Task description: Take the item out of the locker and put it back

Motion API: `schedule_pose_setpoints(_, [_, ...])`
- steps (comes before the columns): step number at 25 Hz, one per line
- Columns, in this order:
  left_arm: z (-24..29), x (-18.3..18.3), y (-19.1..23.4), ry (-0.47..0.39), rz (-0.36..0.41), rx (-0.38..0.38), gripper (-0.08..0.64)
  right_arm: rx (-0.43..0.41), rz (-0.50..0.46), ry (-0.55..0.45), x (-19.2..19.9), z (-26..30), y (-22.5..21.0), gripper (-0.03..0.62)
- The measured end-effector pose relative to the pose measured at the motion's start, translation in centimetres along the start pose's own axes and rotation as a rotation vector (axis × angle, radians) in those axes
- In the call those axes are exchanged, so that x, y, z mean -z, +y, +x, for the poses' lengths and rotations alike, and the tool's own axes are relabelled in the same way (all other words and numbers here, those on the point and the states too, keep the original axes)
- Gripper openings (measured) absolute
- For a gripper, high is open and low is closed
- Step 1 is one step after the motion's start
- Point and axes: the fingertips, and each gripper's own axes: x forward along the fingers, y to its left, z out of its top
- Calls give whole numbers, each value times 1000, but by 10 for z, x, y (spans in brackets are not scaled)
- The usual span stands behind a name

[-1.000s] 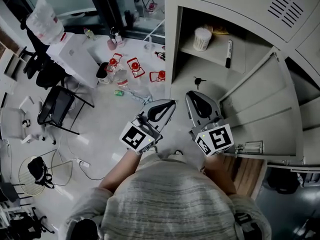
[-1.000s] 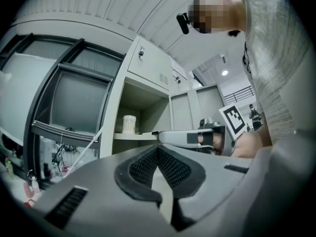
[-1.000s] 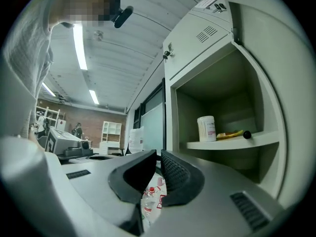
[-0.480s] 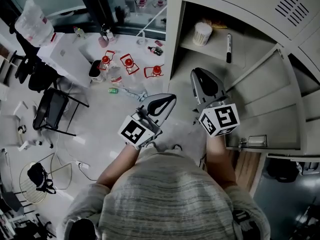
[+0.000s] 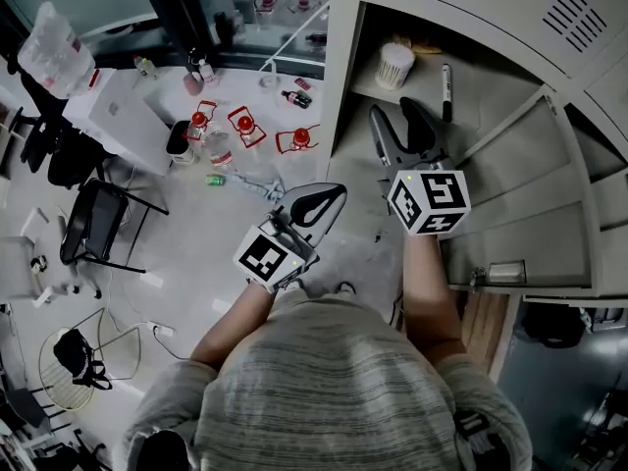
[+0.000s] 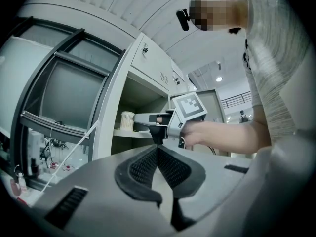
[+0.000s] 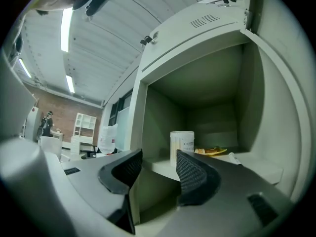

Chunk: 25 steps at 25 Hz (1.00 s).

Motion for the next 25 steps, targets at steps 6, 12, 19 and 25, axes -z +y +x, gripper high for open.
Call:
schedule_pose_setpoints(6, [-3,-1,5,-6,-3,1,6,81,-18,40,-5,19,-16,258])
schedule_pose_setpoints(12, [-5,3,9,11,-12,5,6,130,-17,82,-10,35,-29,268])
schedule_pose_setpoints(19, [-9,11,11,27,-19,21,6,196,-13,160,-6,54,-41,273])
schedule_pose_setpoints(25, [-14,11,14,19,-37,24,6,258,12,200,-6,62,-50,273])
